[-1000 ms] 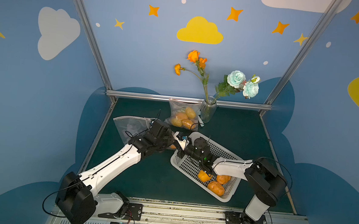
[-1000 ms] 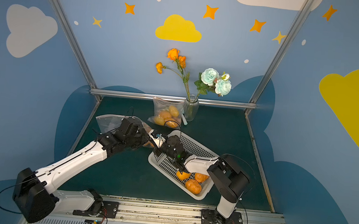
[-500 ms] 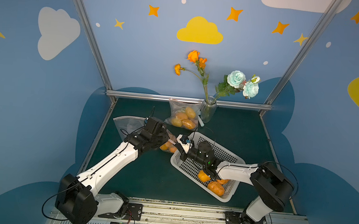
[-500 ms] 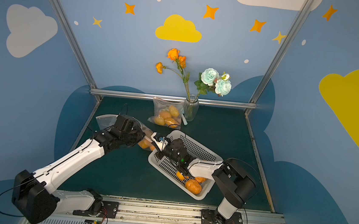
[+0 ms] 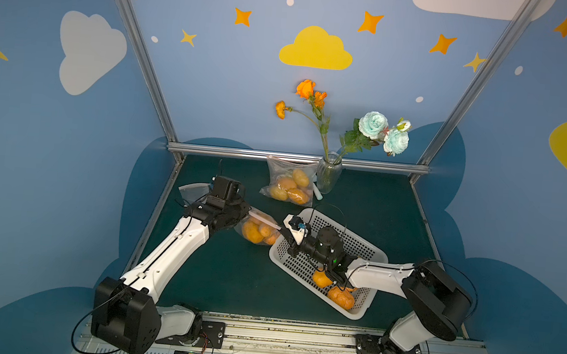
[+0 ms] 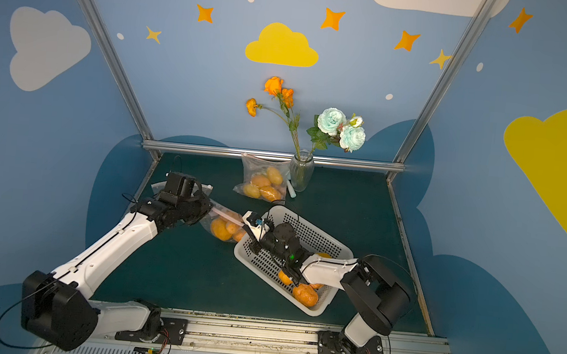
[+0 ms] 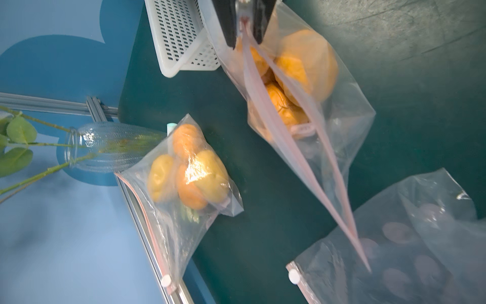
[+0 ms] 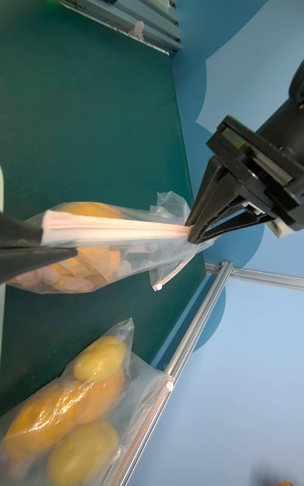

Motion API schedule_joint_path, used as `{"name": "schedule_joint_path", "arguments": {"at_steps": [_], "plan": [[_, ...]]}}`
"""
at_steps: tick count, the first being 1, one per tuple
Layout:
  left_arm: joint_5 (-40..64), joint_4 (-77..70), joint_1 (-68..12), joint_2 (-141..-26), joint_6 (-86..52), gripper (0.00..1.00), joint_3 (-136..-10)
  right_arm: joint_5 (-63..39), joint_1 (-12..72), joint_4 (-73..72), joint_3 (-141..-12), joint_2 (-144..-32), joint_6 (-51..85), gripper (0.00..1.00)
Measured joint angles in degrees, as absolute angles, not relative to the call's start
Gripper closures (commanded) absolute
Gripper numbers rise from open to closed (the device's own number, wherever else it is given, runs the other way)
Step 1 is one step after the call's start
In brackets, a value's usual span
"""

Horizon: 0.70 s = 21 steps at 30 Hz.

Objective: Put the potatoes into a zipper bag and zip it
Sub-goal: Zip the zipper on the zipper food storage bag.

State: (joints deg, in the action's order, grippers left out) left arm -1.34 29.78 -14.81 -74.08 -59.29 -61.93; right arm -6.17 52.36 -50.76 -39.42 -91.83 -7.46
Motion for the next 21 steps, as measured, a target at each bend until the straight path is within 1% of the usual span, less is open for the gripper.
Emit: {"name": "schedule_joint_path", "arguments": {"at_steps": [8,11,14,21], "plan": [[-0.25,30.41,-7.92,-77.23,-58.08,0.94,-63.11,-4.1,52.12,-50.98,-37.39,-91.02,-7.42,1.0],[0.12,30.5,-6.09,-78.59,-57.84,0.96,-63.61,-3.68,51.7,-51.24,-37.04,-90.91,-7.4,1.0],[0.4,30.55,-4.8,-80.07,-57.78,0.97,-64.62,-3.46,51.22,-51.24,-36.93,-90.91,-7.25,1.0],[0.95,29.63,-4.19,-82.83,-57.45,0.98,-66.19,-3.46,50.39,-50.96,-37.19,-90.94,-5.74,1.0]]}}
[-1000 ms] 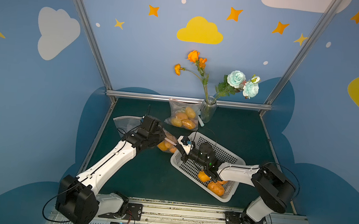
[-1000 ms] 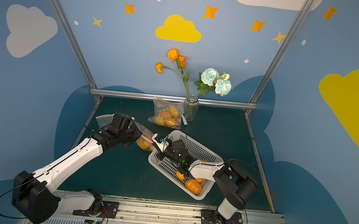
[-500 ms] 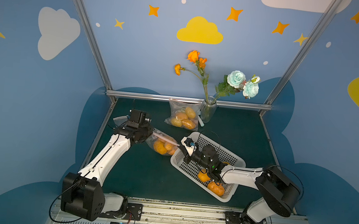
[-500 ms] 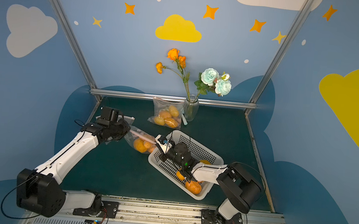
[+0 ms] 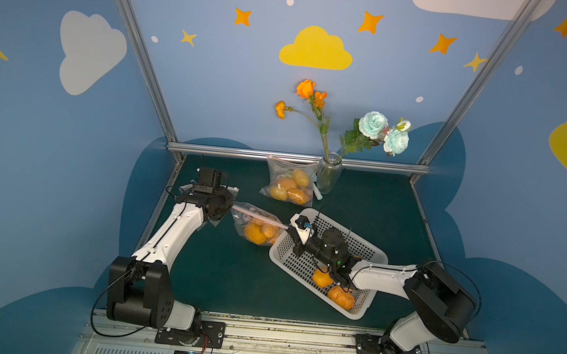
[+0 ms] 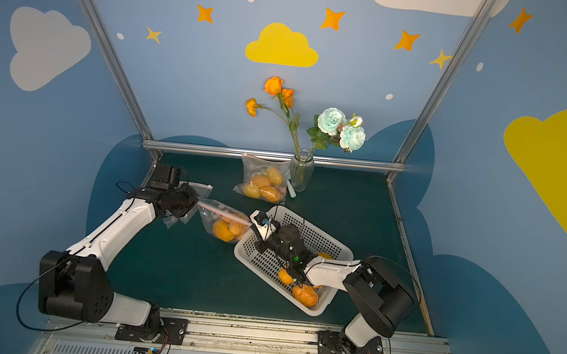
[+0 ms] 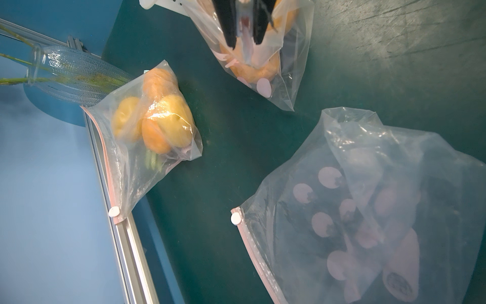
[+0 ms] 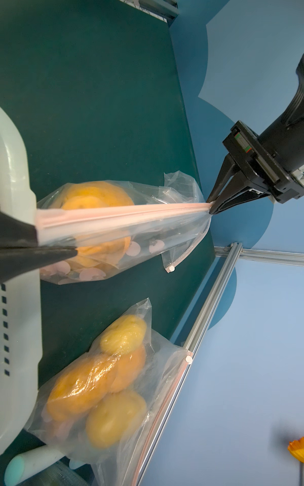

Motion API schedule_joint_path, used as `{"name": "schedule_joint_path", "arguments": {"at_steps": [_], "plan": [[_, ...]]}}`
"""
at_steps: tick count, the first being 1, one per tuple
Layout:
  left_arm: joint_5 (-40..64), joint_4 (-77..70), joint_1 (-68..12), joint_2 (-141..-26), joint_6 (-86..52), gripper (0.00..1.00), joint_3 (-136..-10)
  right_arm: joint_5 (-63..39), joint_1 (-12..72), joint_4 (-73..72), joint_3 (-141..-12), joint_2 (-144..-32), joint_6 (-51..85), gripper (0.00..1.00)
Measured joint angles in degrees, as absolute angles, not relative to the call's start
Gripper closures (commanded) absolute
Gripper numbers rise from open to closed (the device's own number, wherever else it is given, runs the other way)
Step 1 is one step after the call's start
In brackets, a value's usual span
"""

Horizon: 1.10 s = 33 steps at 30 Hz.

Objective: Put the potatoes into a zipper bag and zip it
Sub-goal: Zip the zipper on the zipper food storage bag, then place the zipper food storage bag at the center of the board.

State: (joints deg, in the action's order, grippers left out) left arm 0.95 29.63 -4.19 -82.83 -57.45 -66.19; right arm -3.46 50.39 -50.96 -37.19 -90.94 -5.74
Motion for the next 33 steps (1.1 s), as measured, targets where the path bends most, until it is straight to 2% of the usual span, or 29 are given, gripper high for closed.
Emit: {"name": "schedule_joint_path", "arguments": {"at_steps": [12,19,26,27,28,33], "plan": [[1.8,28.71,-3.38,-97.21,-55.53,0.98,-87.7,3.7,47.72,-34.39,-57.84,-96.12,1.26,1.0],[0.78,29.1,-5.21,-100.44,-57.17,0.98,-88.51,3.86,40.95,-22.0,-68.27,-104.14,7.99,1.0],[-0.47,27.88,-9.85,-104.92,-58.46,0.97,-89.47,1.83,34.68,-14.02,-72.29,-108.03,12.27,1.0],[-0.58,27.77,-10.22,-105.91,-58.59,0.94,-89.93,1.41,34.06,-13.15,-72.99,-108.36,12.64,1.0],[-0.67,27.77,-10.55,-107.2,-58.78,0.86,-90.67,0.95,33.5,-12.29,-73.8,-108.71,12.91,1.0],[-1.5,27.86,-10.87,-111.02,-58.63,0.32,-93.19,-0.16,32.16,-10.17,-76.47,-109.71,13.06,0.99]]}}
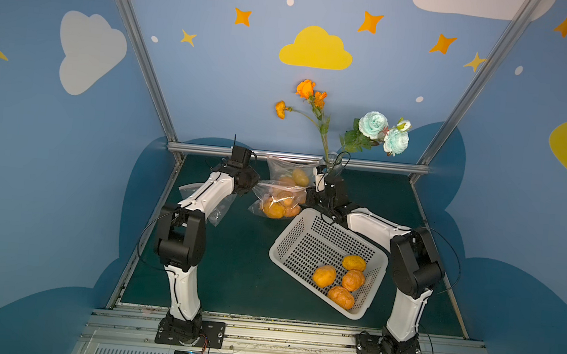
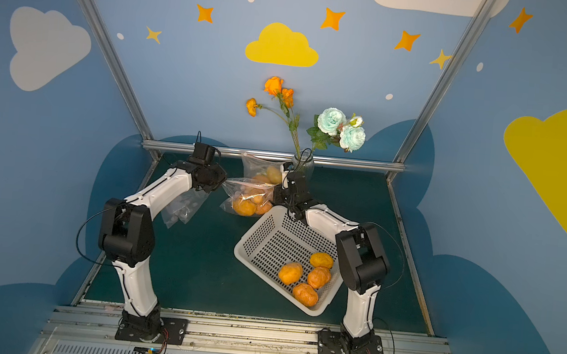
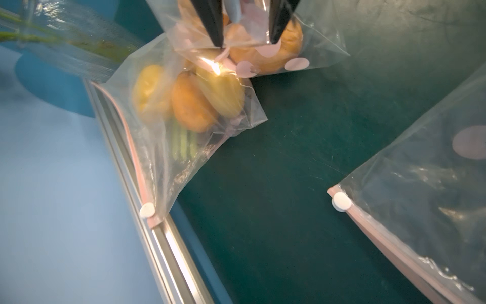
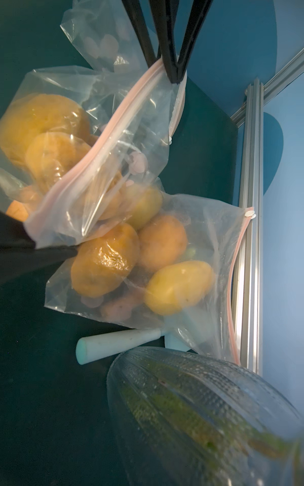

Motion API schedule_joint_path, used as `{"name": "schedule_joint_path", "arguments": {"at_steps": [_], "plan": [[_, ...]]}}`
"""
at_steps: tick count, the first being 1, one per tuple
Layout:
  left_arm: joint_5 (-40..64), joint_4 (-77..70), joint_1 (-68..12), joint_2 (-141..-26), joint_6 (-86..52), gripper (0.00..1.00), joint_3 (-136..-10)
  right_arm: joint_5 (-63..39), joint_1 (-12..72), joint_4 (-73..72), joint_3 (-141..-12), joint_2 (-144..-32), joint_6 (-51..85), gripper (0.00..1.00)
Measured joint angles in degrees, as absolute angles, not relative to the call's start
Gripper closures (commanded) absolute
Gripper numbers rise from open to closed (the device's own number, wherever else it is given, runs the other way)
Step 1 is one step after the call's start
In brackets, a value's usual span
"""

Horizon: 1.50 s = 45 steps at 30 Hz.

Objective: Put the potatoes into a zipper bag and zip it
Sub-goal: Place the zipper food storage bag at the center of the board, then pick up the zipper food storage bag at the center of the board.

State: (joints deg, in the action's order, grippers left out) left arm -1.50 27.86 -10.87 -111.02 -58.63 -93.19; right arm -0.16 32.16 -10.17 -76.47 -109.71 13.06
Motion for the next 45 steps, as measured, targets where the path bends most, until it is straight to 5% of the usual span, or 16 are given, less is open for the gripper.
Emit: {"name": "schedule_joint_path", "arguments": {"at_steps": [3,10,19,36,38,43,45], "plan": [[-3.25,28.23,-10.9,-110.06,-57.47,0.1,-92.95,-0.12,32.12,-9.74,-76.62,-109.69,12.75,0.83],[-9.63,26.3,-10.9,-93.17,-52.8,0.02,-80.64,0.86,32.05,-9.17,-76.07,-108.84,10.44,0.29],[-15.25,19.22,-6.66,-63.75,-54.74,0.01,-51.86,2.35,31.9,-10.63,-68.07,-99.85,8.1,0.17],[-2.11,11.84,2.57,-78.22,-59.99,0.02,-44.91,-8.86,31.9,-12.6,-68.01,-102.52,7.84,0.16],[-1.45,10.7,2.9,-81.23,-59.99,0.04,-46.19,-9.58,31.9,-12.32,-69.8,-104.6,7.77,0.27],[-0.91,8.47,3.55,-87.96,-59.77,0.15,-50.26,-10.87,31.38,-9.93,-76.9,-110.02,7.94,0.78],[-0.6,7.42,3.79,-90.06,-59.57,0.21,-51.55,-10.74,31.16,-8.78,-79.94,-111.72,8.08,0.9]]}}
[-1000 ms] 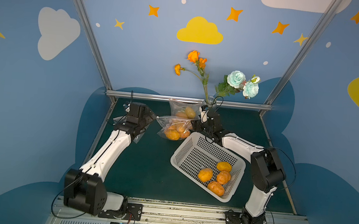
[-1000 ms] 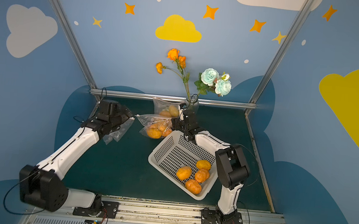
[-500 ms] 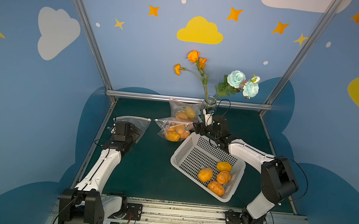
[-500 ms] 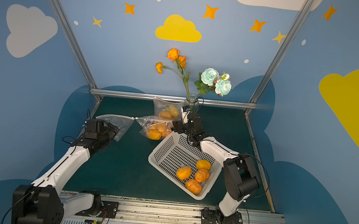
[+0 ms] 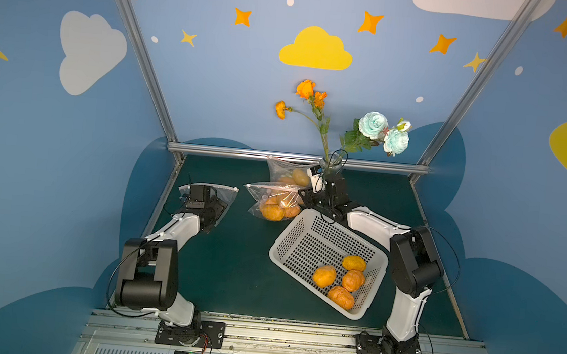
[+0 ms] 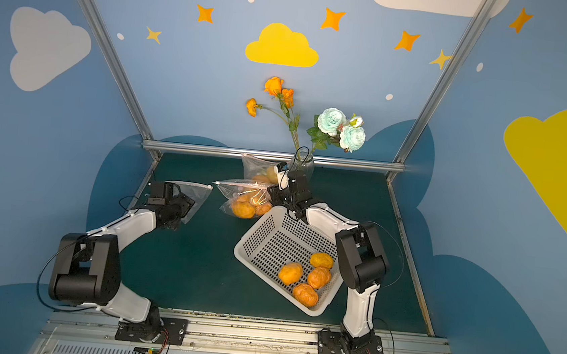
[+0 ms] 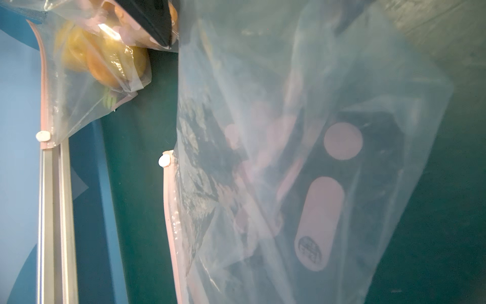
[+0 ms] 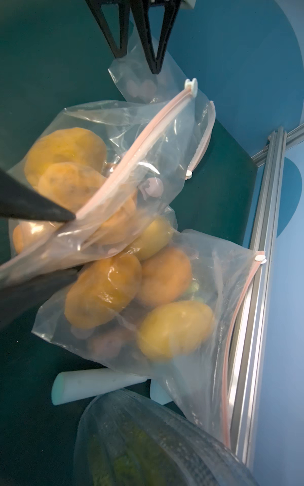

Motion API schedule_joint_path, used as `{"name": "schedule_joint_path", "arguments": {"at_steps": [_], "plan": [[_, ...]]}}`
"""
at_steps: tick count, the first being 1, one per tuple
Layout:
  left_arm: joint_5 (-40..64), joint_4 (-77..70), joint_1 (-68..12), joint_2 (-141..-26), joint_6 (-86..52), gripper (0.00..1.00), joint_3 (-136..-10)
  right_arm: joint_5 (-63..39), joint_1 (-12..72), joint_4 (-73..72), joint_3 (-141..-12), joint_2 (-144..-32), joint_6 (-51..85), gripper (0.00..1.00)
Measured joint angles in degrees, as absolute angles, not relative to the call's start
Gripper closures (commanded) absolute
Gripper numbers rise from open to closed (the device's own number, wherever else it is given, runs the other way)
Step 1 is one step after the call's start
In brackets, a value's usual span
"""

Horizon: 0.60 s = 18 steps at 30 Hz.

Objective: Put the potatoes into a zipper bag and zip it
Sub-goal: Pick up the zipper food storage bag at the center of the board.

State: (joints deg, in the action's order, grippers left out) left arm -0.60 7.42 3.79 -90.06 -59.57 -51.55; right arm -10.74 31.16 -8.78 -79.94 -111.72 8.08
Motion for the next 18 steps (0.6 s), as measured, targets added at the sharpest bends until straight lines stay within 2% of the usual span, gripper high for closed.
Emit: {"name": "schedule_joint_path", "arguments": {"at_steps": [3,8,9,11,12,16,18], "plan": [[-0.36,6.35,4.03,-92.58,-59.22,0.28,-52.95,-10.09,30.7,-6.92,-84.12,-113.89,8.82,1.0],[0.49,6.09,4.12,-95.74,-58.5,0.33,-55.59,-9.17,28.93,-2.7,-89.71,-117.21,11.0,1.0],[0.64,5.98,4.12,-96.05,-58.35,0.36,-55.92,-9.08,28.4,-2.15,-89.95,-117.47,11.6,1.0],[0.89,5.91,4.12,-96.44,-58.35,0.5,-56.36,-9.02,27.53,-1.15,-89.97,-117.6,12.25,0.99],[0.97,5.85,4.12,-96.57,-58.28,0.59,-56.42,-9.02,27.2,-0.8,-89.97,-117.62,12.69,0.92],[1.37,5.96,4.12,-96.68,-57.78,0.81,-56.47,-9.21,26.46,-0.14,-89.84,-117.62,13.72,0.47],[1.54,6.02,4.12,-96.68,-57.49,0.91,-56.47,-9.45,26.3,-0.51,-89.17,-117.45,13.56,0.35]]}}
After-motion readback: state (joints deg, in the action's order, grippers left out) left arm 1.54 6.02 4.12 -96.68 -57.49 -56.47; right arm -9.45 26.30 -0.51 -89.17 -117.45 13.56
